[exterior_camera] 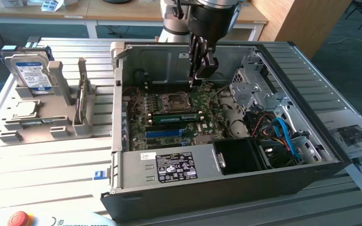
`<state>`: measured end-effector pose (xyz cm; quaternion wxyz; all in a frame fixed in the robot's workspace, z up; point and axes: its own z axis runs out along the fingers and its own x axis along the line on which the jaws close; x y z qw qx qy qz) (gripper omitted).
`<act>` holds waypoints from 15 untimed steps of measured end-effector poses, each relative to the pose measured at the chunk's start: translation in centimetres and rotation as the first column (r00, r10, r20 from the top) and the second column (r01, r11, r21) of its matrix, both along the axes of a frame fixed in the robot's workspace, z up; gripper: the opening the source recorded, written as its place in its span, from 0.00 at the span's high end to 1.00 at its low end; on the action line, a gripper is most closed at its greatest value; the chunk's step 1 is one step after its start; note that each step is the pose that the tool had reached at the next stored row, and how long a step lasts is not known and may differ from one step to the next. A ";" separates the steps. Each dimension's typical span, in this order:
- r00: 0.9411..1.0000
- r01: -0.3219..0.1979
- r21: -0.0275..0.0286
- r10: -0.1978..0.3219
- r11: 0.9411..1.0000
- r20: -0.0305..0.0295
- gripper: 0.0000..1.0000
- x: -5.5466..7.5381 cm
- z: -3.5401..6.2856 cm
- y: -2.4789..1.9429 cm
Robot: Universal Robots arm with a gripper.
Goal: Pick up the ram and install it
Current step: 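Insert the ram into the slot, then press down the ram until it locks into place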
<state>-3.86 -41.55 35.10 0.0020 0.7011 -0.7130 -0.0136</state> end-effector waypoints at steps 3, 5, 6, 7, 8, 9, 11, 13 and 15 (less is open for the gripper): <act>1.000 0.000 0.000 0.000 1.000 0.000 0.63 0.0 0.23 0.00; 1.000 0.000 0.000 0.000 1.000 0.000 0.63 0.0 0.35 0.00; 1.000 0.000 0.000 0.000 1.000 0.000 0.63 0.0 0.40 0.00; 1.000 0.000 0.000 0.000 1.000 0.000 0.63 0.0 0.46 0.00; 1.000 0.000 0.000 0.000 1.000 0.000 0.63 0.0 0.53 0.00; 1.000 0.000 0.000 0.000 1.000 0.000 0.63 0.0 0.57 0.00; 1.000 0.000 0.000 0.000 1.000 0.000 0.63 0.0 0.59 0.00; 1.000 0.000 0.000 0.000 1.000 0.000 0.63 0.0 0.60 0.00; 1.000 0.000 0.000 0.000 1.000 0.000 0.63 0.0 0.59 0.00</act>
